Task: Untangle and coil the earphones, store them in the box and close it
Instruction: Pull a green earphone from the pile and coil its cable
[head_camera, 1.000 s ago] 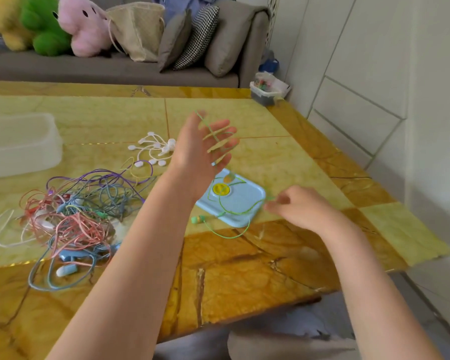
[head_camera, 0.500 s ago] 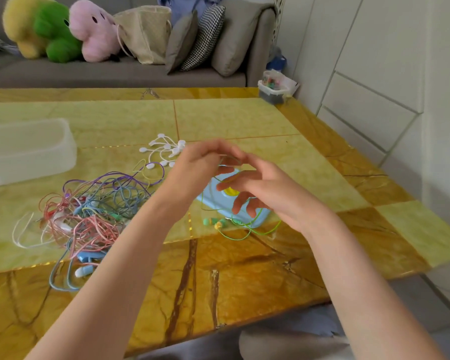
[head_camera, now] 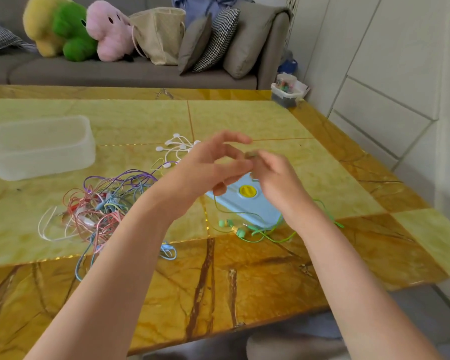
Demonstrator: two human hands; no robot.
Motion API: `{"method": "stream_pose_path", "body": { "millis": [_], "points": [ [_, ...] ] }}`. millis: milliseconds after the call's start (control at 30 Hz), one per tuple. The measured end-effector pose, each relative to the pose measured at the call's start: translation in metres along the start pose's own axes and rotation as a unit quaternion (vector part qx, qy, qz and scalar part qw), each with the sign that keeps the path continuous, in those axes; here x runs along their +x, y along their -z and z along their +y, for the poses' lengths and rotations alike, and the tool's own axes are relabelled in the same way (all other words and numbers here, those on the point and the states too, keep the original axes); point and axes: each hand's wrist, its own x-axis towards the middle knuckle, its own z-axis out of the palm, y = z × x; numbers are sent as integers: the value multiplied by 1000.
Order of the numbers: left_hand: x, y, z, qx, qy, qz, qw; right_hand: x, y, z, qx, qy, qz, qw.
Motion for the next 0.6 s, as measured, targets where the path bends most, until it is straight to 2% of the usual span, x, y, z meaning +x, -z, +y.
{"method": "stream_pose_path", "body": {
  "millis": [67,133,200,267,333,400,433,500,600],
  "points": [
    [5,2,-11,99,-9,62,993,1,10,2,64,-33,47,996],
    [8,4,-24,230,-9,83,970,0,20,3,135,-62,52,987],
    [10,6,-34,287,24,60,956,2,31,5,207,-95,88,970],
    [10,7,-41,306,71,29,949,4,44,7,289,-125,161,935],
    [8,7,-44,387,90,20,918,5,56,10,346,-132,218,903],
    [7,8,-43,456,105,15,883,4,65,12,373,-123,241,888],
    [6,9,-41,456,109,3,883,4,68,13,372,-114,237,890],
    [6,9,-34,390,91,-19,916,3,65,13,330,-105,193,918],
    [6,-7,-14,197,29,-34,979,-1,50,6,247,-106,49,962]
  ]
}}
